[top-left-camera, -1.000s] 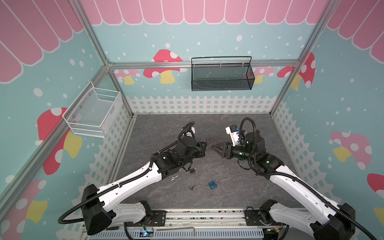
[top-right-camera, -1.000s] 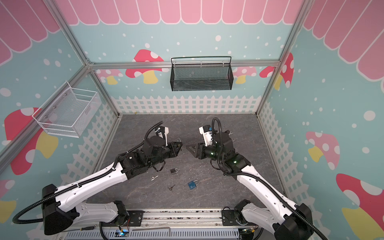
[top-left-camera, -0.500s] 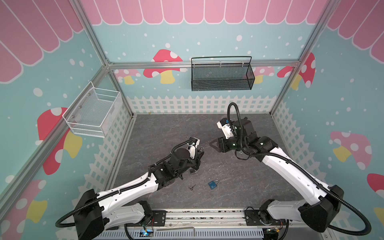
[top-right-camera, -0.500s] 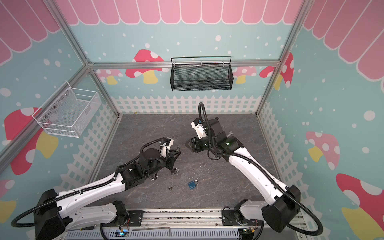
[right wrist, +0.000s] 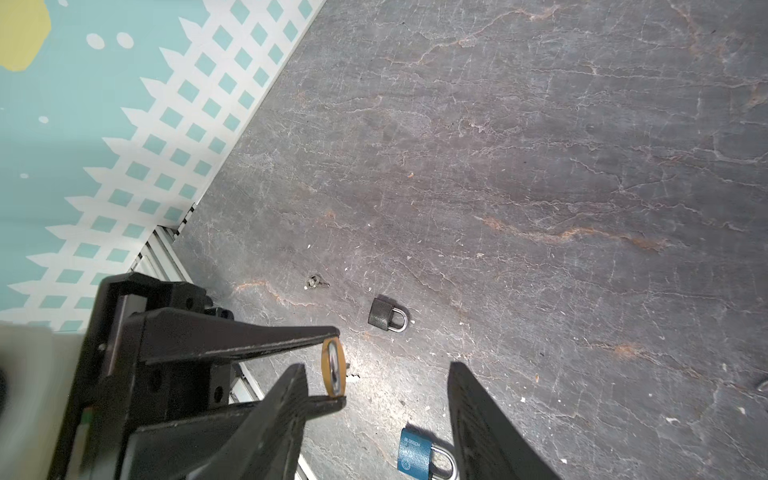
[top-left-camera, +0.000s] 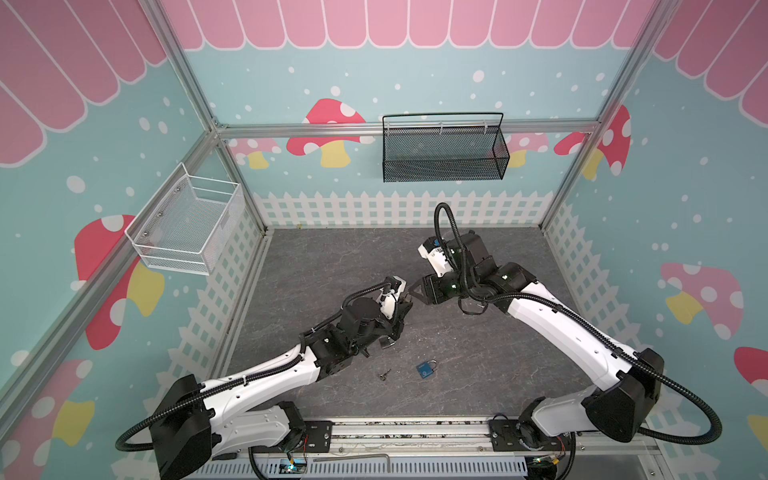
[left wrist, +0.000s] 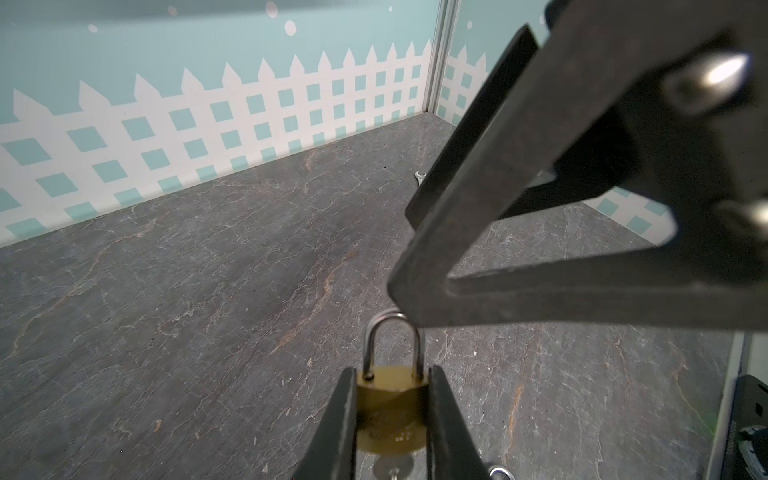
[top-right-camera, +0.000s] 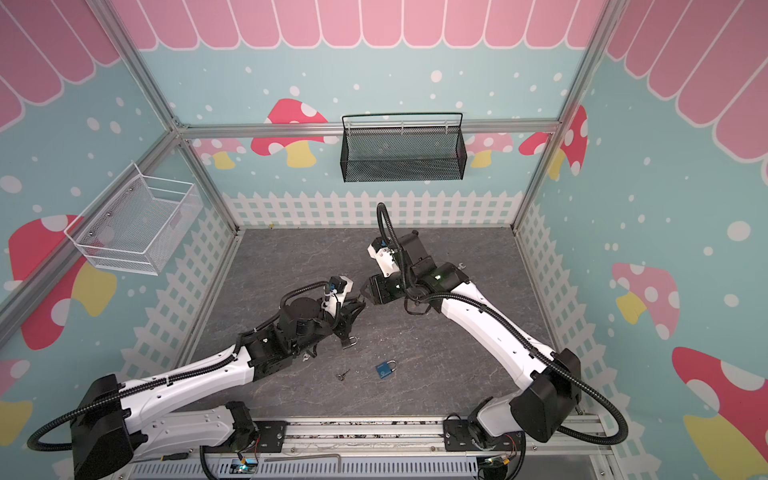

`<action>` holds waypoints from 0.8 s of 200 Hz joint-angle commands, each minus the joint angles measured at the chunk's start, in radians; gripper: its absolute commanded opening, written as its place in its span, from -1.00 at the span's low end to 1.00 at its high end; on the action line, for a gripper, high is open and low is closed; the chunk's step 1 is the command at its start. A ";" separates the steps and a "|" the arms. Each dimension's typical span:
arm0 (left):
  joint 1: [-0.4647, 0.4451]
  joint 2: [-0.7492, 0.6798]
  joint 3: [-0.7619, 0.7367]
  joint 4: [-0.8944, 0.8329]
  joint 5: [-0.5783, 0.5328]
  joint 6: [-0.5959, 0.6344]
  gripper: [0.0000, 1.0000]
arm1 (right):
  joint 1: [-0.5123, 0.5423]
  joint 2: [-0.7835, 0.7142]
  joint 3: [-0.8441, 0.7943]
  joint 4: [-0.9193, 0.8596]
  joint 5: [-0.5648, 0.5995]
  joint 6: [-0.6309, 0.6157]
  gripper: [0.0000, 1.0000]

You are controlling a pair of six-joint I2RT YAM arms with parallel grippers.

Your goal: Unlock with the key

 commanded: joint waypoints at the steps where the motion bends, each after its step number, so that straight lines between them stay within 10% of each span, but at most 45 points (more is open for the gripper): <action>1: 0.004 0.007 0.005 0.036 0.011 0.029 -1.00 | 0.017 0.031 0.039 -0.041 0.019 -0.034 0.14; 160: 0.004 0.016 0.006 0.009 0.033 0.047 -1.00 | 0.029 0.113 0.127 -0.243 0.225 -0.098 0.21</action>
